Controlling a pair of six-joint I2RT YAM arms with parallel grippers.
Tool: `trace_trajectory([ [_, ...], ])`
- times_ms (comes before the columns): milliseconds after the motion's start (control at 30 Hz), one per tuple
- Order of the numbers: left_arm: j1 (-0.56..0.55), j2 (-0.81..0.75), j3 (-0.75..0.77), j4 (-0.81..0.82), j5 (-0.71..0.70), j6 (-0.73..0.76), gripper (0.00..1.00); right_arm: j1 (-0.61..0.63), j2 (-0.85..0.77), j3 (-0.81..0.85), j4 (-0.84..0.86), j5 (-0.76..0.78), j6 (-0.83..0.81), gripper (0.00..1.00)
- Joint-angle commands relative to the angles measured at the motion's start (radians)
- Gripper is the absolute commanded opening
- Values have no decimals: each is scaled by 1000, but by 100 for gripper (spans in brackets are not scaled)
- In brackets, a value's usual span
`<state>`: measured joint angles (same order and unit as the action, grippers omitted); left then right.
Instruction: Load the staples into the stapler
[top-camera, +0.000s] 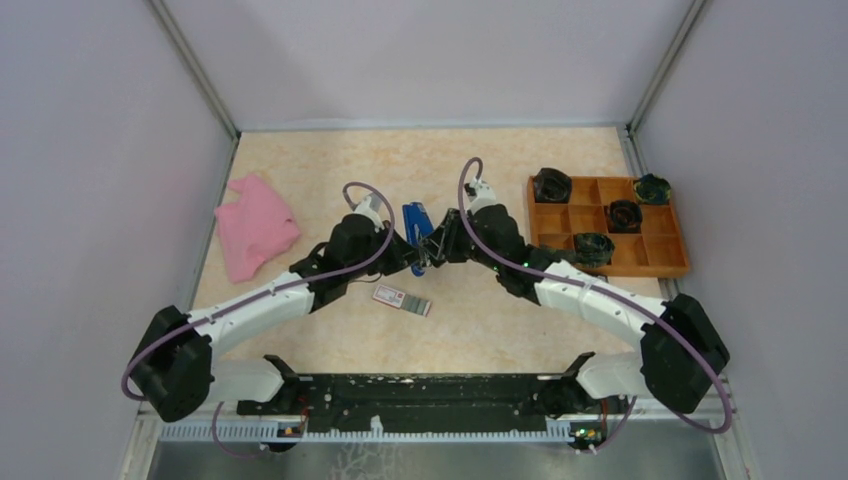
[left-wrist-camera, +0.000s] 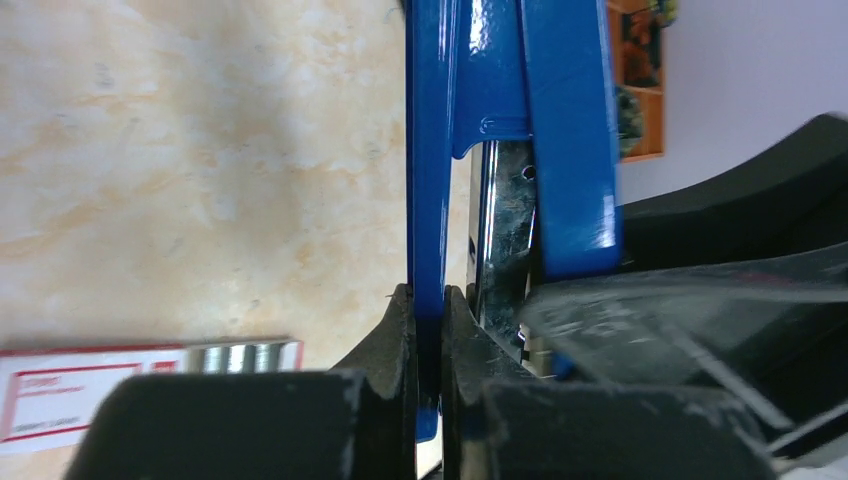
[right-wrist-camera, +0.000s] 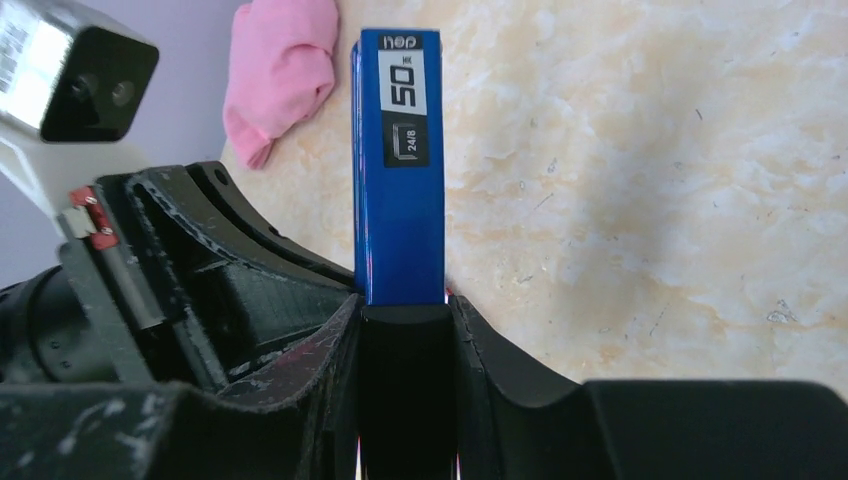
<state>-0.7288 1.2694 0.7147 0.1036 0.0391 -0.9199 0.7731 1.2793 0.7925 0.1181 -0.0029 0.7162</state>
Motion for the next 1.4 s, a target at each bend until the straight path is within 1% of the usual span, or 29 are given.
trace_trajectory([
  [0,13,-34,-25,-159,-190,83,0,-77,-114,47,64,-60,11,0],
  [133,14,-74,-39,-200,-261,125,0,-141,-129,78,-15,-115,-26,0],
  [267,14,-104,-30,-217,-243,229,0,-205,-91,159,-112,-183,-86,0],
  [433,12,-150,-37,-190,-140,351,0,-321,-29,256,-172,-270,-137,0],
  [533,12,-176,-46,-176,-89,397,0,-366,22,330,-213,-302,-180,0],
  [767,7,-218,-80,-92,84,451,0,-460,165,492,-307,-447,-246,0],
  [1067,-13,-231,-87,24,281,478,0,-484,331,602,-329,-528,-287,0],
  [1233,-21,-232,-79,108,388,426,0,-476,401,580,-257,-550,-252,0],
  [1367,-23,-220,-72,168,450,369,0,-451,439,575,-236,-549,-250,0],
])
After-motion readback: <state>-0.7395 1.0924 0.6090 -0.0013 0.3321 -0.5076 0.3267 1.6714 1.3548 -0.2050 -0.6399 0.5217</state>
